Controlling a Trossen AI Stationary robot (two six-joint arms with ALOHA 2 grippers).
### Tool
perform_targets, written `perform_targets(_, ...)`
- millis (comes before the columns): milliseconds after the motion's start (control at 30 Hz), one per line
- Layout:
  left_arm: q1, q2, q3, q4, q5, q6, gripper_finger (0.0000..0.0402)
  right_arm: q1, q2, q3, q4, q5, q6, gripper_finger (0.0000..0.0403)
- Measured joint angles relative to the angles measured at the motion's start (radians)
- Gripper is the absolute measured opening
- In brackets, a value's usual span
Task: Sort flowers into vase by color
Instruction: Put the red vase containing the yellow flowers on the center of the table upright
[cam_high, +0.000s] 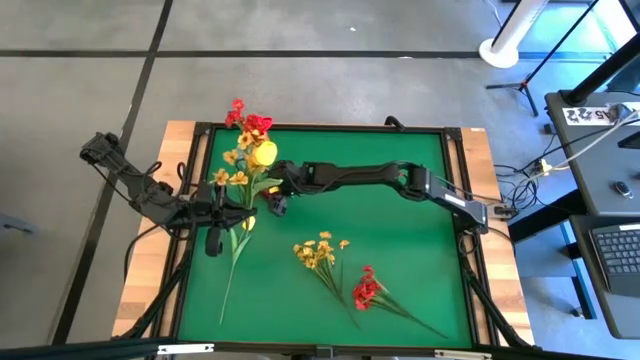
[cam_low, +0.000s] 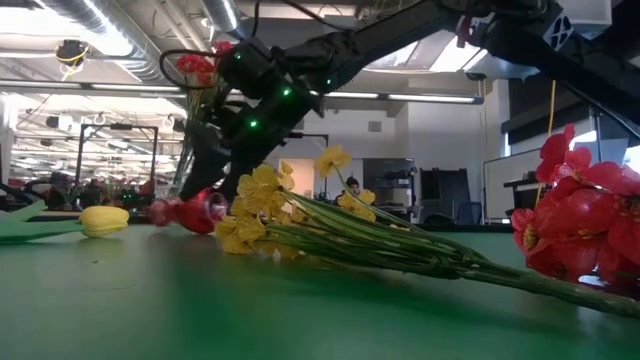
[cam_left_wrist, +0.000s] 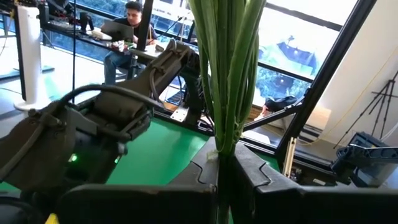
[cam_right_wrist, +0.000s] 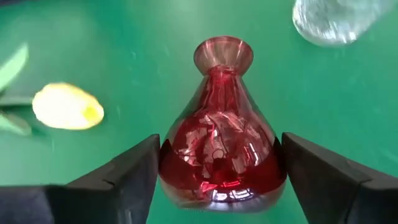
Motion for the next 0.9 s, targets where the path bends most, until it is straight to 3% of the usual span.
perform_targets(500,0.000,0.000,0.000,-0.009,0.000,-0.003,0.0006,0.034,-0.122,-0.008,-0.500,0.033,0.003,0.0282)
perform_targets(700,0.000,0.000,0.000,-0.009,0.000,-0.003,0.0005,0.067,-0.153,-0.011,-0.619,0.084,0.003,0.0269)
perform_targets(900,0.000,0.000,0.000,-0.012,0.000,-0.003,0.0005,0.087,-0.161,-0.008,-0.669,0.093,0.003,0.0224)
